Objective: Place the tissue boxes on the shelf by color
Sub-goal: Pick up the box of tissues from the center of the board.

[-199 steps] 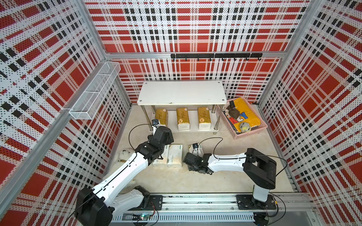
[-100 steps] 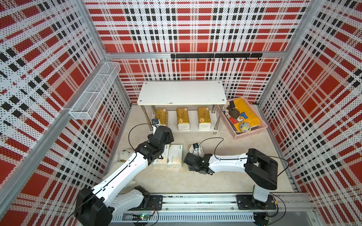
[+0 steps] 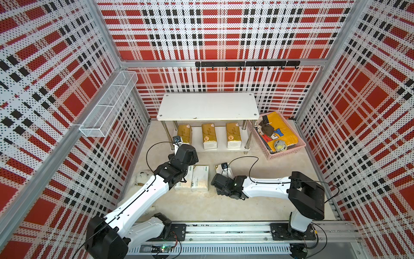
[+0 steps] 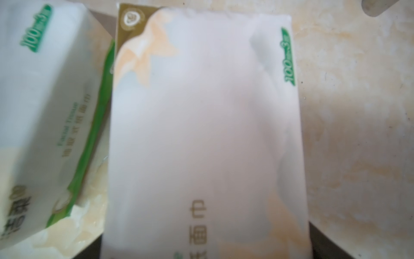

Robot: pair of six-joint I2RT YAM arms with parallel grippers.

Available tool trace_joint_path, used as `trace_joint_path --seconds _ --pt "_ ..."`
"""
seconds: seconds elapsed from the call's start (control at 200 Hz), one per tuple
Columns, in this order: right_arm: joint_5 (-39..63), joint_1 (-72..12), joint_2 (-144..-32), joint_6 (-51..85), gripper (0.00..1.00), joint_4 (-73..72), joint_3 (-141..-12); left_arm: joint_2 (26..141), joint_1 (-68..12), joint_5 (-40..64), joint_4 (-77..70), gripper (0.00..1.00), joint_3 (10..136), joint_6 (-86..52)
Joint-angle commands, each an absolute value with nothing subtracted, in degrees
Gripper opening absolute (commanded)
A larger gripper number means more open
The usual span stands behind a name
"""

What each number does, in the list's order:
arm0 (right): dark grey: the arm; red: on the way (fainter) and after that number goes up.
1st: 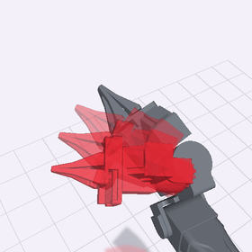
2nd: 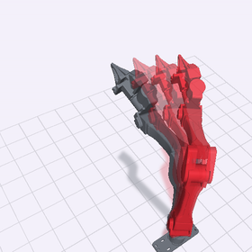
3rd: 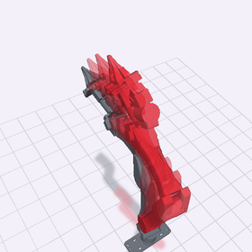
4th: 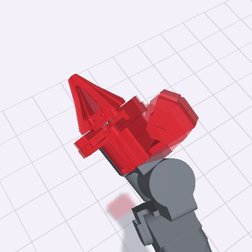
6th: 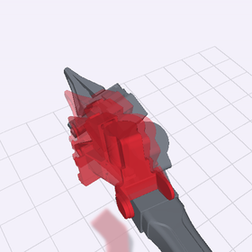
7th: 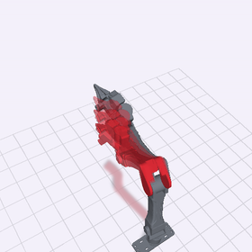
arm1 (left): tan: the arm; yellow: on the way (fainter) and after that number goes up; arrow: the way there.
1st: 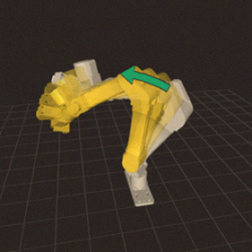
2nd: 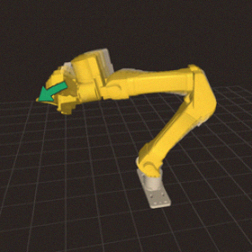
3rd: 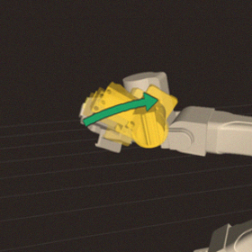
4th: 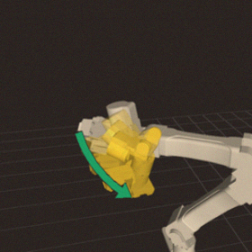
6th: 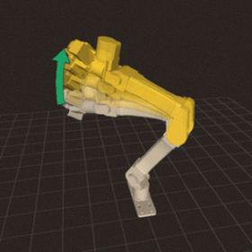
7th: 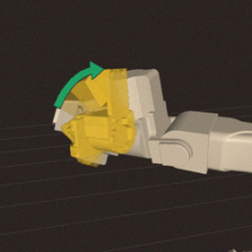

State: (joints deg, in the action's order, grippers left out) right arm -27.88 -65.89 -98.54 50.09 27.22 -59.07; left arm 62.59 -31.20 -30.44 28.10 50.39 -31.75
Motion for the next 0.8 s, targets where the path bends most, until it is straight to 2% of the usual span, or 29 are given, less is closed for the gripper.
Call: trace_joint_path --seconds 0.0,0.431,0.797 --pt "-27.4 -66.2 -95.2 48.8 0.9 28.2 -58.4 62.3 -30.7 -31.3 28.6 0.87 52.1 -32.0" --pt "-26.8 -66.3 -85.3 48.2 0.9 38.3 -59.1 62.8 -30.1 -31.0 28.2 0.87 51.6 -32.2" --pt "-28.9 -66.0 -78.6 44.5 0.89 50.7 -68.4 64.1 -30.8 -31.1 27.3 0.87 50.5 -32.5"
